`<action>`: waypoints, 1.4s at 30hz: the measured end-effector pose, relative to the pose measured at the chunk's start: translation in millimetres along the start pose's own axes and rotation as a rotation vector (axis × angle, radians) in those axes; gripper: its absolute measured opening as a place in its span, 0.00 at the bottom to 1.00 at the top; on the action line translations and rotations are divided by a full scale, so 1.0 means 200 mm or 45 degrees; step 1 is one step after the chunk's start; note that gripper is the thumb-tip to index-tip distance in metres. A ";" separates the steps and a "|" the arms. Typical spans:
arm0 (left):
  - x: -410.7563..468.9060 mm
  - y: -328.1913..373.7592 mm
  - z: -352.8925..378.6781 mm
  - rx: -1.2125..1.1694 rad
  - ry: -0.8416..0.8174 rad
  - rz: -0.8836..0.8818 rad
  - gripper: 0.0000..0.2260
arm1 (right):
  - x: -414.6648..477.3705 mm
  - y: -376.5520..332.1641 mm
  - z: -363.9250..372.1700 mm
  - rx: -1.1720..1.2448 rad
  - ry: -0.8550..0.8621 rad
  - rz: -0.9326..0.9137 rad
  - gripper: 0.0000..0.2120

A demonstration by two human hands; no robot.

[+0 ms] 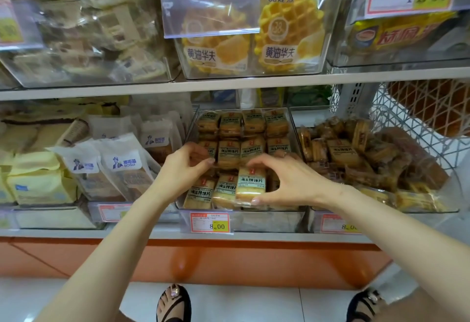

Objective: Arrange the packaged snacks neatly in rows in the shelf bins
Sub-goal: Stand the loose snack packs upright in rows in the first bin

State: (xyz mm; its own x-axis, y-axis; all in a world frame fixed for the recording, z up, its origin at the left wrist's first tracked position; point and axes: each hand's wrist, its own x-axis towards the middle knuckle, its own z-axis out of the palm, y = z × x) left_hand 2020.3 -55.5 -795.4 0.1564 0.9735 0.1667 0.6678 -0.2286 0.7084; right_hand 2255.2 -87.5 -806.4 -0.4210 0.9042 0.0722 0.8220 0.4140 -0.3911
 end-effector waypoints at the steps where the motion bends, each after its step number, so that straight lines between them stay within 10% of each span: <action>1: -0.01 -0.01 -0.01 0.022 0.007 0.023 0.10 | 0.00 -0.01 0.01 -0.070 -0.021 0.006 0.32; 13: -0.04 -0.05 -0.04 0.129 -0.273 0.154 0.08 | 0.07 0.00 -0.01 -0.231 -0.322 0.090 0.27; 42: 0.01 -0.03 0.15 0.690 -0.480 0.259 0.25 | -0.04 0.06 0.01 -0.321 0.106 -0.104 0.17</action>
State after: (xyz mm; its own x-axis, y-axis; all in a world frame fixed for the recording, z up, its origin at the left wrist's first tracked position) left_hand 2038.9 -52.6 -820.5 0.4939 0.8675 -0.0593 0.8526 -0.4697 0.2291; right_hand 2267.4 -90.7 -813.4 -0.4654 0.8680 0.1733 0.8606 0.4895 -0.1408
